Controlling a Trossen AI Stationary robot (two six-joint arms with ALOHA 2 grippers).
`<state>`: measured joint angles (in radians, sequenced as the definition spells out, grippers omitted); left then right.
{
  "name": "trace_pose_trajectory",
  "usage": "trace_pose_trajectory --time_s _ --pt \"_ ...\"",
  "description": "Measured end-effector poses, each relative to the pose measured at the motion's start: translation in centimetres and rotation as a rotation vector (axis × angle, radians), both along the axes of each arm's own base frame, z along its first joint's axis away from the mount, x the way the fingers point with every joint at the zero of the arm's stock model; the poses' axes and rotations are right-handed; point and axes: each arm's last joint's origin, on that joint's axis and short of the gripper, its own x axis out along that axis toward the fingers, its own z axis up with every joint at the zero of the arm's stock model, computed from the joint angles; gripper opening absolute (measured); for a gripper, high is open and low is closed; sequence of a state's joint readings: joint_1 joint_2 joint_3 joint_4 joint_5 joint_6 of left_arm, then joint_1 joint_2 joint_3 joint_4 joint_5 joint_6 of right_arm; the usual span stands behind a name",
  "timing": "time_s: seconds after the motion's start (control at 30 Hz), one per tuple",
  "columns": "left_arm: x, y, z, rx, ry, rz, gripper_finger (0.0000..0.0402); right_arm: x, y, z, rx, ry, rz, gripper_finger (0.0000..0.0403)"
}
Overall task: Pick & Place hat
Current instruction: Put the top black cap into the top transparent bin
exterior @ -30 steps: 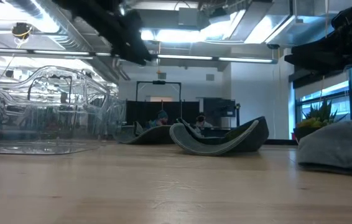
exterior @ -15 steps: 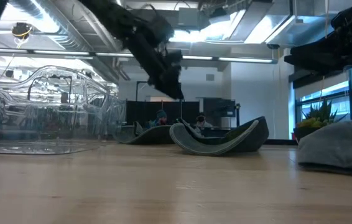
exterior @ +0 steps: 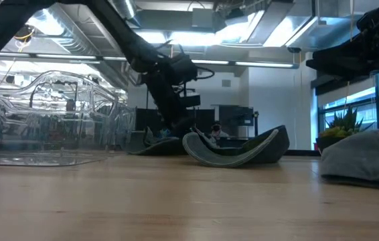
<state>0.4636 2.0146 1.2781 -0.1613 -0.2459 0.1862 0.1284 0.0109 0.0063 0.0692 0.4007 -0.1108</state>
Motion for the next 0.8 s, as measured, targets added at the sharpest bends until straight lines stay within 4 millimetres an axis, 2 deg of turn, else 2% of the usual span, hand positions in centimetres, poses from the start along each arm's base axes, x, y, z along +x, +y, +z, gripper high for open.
trace_pose_trajectory --time_s 0.1,0.2,0.33,0.5,0.57,0.67,0.8 --pt "0.0 0.1 -0.2 -0.001 0.003 0.009 0.0209 0.0 0.0 0.0 0.0 0.0 0.0 0.0243" --pt "0.0 -0.1 -0.2 0.029 0.017 0.031 0.0182 0.0 0.0 0.0 -0.003 0.001 0.0 0.0243" --pt "-0.2 0.0 -0.2 0.087 0.058 0.084 0.0122 0.0 0.0 0.0 -0.003 0.001 0.0 0.0243" --pt "-0.3 0.0 0.0 0.085 0.068 0.086 0.0026 0.0 0.0 0.0 -0.003 0.0 0.0 0.0243" --pt "-0.2 -0.2 0.3 0.075 0.05 0.069 0.0015 0.0 0.0 0.0 -0.003 0.001 0.0 0.0243" --pt "0.0 -0.6 1.5 0.062 0.038 0.045 0.0014 0.0 0.0 0.0 -0.003 0.001 0.0 0.0243" --pt "-0.1 -1.5 5.1 0.097 -0.031 0.007 0.0009 0.0 0.0 0.0 -0.002 0.001 0.0 0.0243"
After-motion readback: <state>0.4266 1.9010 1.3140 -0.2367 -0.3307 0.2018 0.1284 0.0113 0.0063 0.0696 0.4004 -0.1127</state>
